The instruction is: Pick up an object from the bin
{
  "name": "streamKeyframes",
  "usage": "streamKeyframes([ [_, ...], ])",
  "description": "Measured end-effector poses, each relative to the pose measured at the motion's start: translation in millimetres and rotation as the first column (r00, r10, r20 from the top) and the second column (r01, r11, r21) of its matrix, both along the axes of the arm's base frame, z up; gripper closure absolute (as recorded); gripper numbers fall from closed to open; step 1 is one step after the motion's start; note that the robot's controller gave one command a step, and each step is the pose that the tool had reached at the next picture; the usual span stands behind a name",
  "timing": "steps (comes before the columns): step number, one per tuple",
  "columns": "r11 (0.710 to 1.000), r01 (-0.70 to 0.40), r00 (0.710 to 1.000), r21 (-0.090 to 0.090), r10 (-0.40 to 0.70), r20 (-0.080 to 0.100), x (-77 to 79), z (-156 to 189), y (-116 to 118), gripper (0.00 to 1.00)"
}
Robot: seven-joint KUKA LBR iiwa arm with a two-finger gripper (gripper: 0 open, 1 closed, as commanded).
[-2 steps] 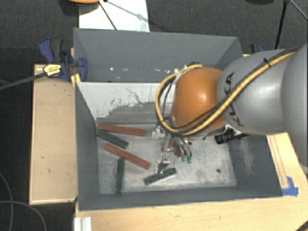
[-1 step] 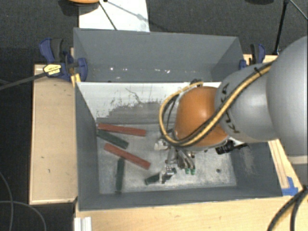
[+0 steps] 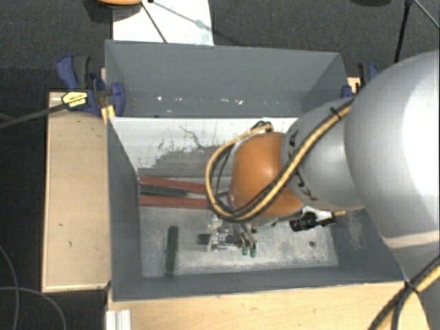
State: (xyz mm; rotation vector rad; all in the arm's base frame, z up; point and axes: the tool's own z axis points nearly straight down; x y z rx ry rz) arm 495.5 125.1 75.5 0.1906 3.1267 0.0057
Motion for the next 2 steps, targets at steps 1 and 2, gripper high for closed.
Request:
streamKeyframes([
  [1, 1.0, 0.001, 1.0, 0.0, -0.001, 0.0, 0.0, 0.0, 0.0, 1.0],
  [2, 0.998, -0.07, 0.998, -0.002, 0.07, -0.007, 3.2, 134.5, -0.4, 1.0],
])
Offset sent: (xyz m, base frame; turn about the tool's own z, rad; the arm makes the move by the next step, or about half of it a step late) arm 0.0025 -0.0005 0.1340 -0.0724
